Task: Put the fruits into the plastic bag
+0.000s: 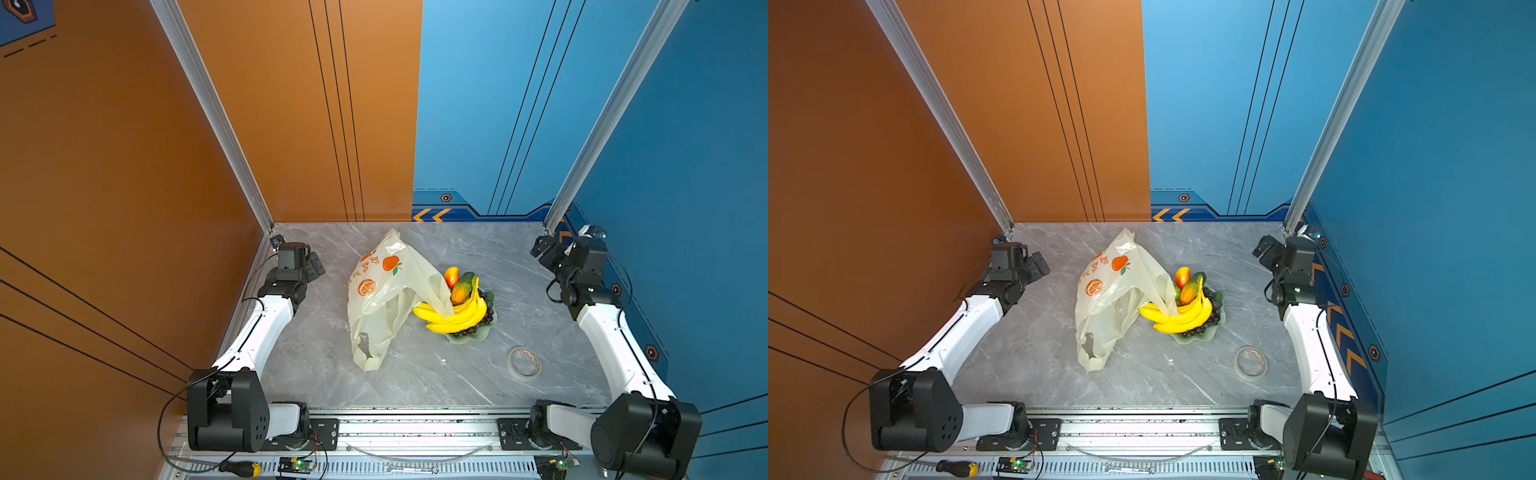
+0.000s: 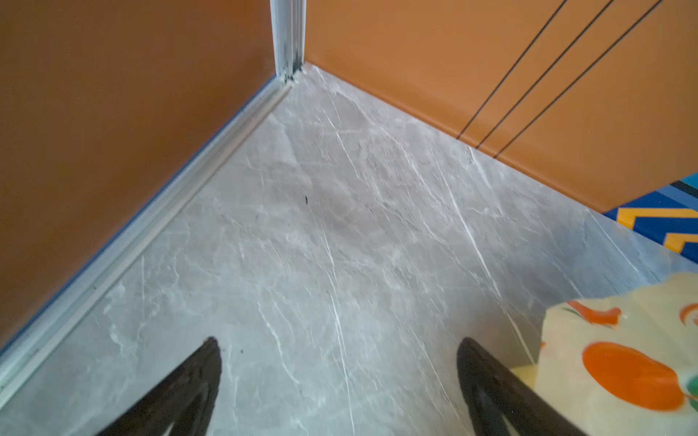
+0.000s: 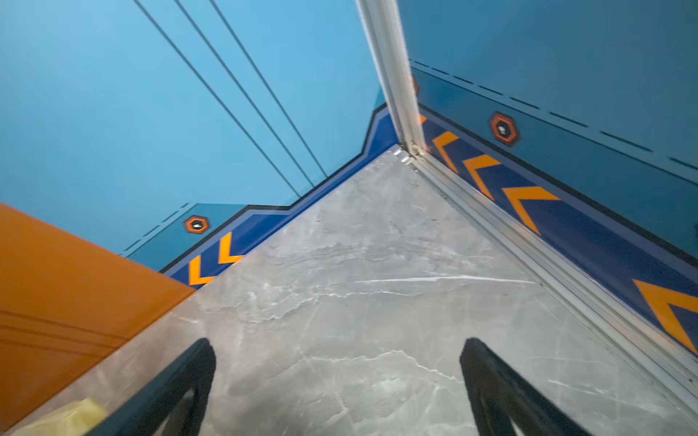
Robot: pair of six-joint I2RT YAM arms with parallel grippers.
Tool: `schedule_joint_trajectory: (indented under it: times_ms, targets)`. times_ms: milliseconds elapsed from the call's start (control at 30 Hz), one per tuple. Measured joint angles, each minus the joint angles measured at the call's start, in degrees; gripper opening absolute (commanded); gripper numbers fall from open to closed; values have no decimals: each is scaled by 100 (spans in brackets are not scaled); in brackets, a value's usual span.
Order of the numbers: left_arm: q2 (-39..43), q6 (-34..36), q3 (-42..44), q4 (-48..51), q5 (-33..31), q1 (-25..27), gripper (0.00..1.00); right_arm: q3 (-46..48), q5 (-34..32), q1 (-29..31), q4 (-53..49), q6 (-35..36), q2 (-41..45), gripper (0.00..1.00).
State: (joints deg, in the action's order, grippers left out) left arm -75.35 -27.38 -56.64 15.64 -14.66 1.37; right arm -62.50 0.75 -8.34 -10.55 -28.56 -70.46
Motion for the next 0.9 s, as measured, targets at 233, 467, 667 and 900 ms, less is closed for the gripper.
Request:
schedule_joint_trajectory:
  times_ms: [233, 467, 667, 900]
  targets:
    - [614, -496, -210, 1241, 1025, 151, 98, -2704, 442, 1305, -1777, 334, -811, 100]
    - [1316, -957, -323, 2330, 1519, 730, 98, -5023, 155, 3362, -3856, 1231, -2256, 100]
    - [2072, -1683, 358, 3110, 1657, 1720, 99, -5239, -496, 4750, -5154, 1954, -2865, 100]
    - [3001, -2988, 1541, 3580, 1862, 2846, 99, -4723, -1016, 5595, -5661, 2286, -2955, 100]
